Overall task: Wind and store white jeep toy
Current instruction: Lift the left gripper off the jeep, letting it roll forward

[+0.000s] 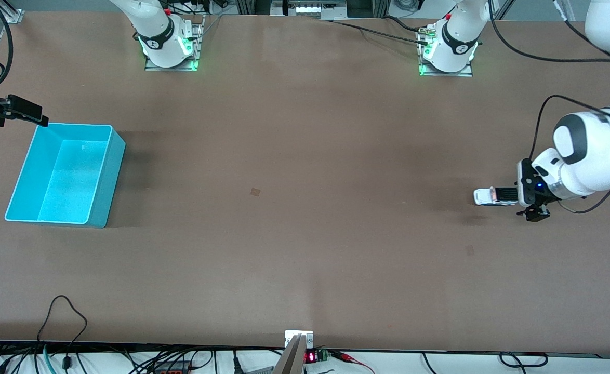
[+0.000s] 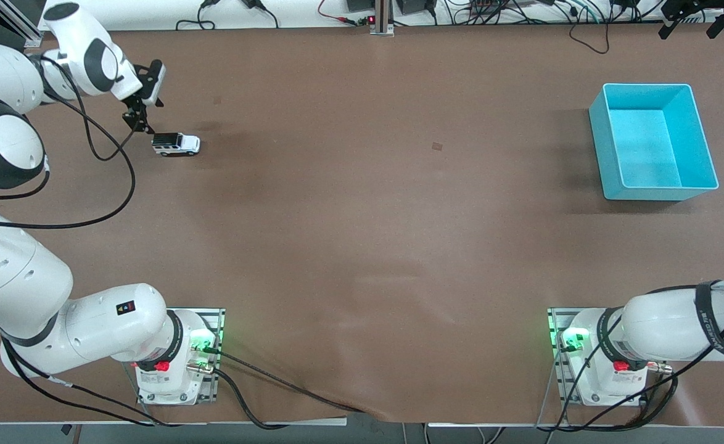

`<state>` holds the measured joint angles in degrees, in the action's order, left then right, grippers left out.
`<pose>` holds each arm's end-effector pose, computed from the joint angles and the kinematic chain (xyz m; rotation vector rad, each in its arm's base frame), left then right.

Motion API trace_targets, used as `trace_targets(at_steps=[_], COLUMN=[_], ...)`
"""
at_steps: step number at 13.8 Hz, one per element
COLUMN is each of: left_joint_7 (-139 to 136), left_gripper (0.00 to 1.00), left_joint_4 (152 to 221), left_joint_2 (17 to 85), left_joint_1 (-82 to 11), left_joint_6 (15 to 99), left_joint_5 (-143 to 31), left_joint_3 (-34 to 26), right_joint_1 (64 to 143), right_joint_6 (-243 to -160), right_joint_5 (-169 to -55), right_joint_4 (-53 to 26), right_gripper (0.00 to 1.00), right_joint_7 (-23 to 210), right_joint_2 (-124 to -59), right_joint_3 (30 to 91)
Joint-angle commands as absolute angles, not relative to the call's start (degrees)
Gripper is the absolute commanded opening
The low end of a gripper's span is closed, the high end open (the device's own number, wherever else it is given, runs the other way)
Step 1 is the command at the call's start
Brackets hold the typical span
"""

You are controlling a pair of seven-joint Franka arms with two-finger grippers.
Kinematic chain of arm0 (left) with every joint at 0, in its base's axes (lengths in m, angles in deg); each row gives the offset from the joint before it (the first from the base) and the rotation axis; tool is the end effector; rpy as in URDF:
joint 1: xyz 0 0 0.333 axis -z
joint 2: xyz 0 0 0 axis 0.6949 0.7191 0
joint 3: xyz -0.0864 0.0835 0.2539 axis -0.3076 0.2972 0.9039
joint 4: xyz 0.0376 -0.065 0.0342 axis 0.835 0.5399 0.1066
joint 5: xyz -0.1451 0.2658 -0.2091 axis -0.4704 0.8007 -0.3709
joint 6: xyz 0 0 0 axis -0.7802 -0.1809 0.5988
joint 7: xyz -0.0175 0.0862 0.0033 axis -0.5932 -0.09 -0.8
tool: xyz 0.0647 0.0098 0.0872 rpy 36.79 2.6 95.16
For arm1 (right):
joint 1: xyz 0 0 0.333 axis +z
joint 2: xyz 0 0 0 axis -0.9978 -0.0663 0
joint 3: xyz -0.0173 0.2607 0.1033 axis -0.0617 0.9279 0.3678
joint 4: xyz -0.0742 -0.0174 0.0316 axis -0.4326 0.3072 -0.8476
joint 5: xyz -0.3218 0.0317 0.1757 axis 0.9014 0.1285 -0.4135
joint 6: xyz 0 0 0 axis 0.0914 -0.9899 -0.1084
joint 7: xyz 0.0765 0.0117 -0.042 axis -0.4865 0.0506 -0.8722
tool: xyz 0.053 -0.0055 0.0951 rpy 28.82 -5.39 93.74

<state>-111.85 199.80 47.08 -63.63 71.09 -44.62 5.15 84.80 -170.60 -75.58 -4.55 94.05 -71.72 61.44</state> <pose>0.5669 0.1065 0.2606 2.0891 -2.2607 -0.0031 0.5301 -0.0513 0.5536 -3.1214 -0.0031 0.2195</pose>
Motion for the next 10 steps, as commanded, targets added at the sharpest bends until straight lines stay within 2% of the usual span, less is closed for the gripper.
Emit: trace_targets(at_steps=[1,10], left_joint_7=[-112.3,-111.2], left_gripper=[1.00,1.00], left_joint_4=[199.9,199.9], left_joint_2=[44.6,43.4], left_joint_1=[-64.3,-61.9], left_joint_6=[68.3,67.7], left_joint_5=[-44.5,-44.5], left_joint_3=[3.9,1.9], right_joint_1=[84.8,84.9], right_joint_6=[-170.6,-170.5], right_joint_5=[-75.5,-75.4], right_joint_4=[-5.6,-5.6], right_gripper=[1.00,1.00], right_joint_7=[93.4,93.4], right_joint_2=[-70.7,-70.7], right_joint_3=[61.7,61.7])
